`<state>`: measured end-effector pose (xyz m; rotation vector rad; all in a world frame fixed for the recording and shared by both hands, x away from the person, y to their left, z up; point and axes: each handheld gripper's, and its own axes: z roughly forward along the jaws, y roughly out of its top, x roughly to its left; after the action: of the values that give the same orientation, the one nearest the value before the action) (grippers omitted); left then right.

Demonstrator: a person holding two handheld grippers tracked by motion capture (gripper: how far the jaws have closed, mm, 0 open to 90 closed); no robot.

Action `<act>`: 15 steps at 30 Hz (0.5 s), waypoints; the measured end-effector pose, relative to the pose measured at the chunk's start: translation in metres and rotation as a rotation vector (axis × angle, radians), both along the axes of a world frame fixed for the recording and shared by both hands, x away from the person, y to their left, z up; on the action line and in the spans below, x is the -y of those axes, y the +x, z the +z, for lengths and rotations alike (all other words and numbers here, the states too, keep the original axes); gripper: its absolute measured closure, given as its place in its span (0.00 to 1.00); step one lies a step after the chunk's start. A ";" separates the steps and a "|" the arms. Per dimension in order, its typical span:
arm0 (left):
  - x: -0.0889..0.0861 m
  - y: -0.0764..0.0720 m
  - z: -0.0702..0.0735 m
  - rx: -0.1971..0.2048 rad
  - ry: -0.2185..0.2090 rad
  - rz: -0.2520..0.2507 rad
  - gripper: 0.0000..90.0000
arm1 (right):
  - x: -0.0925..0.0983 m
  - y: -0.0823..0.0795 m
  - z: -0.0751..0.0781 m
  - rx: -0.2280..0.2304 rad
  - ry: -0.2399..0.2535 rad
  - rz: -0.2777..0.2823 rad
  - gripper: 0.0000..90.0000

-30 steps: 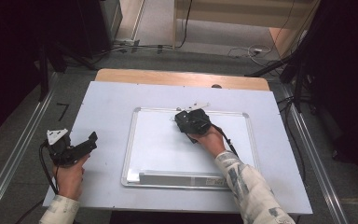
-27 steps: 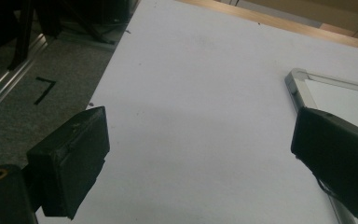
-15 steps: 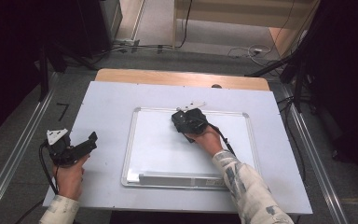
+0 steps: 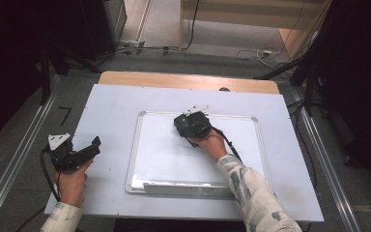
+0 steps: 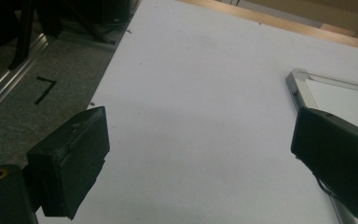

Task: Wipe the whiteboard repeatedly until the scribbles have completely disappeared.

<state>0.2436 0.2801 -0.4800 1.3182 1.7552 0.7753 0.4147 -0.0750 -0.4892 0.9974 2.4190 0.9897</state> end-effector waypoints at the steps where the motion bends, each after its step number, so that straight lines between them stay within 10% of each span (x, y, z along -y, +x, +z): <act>1: 0.000 0.000 0.000 0.000 0.001 0.000 0.05 | -0.002 0.000 0.000 0.002 -0.001 0.006 0.43; 15: -0.001 -0.001 0.000 0.000 0.001 0.002 0.05 | -0.011 0.001 0.000 0.002 -0.012 0.018 0.43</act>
<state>0.2429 0.2814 -0.4803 1.3168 1.7564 0.7776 0.4160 -0.0644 -0.4889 0.9720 2.4330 0.9804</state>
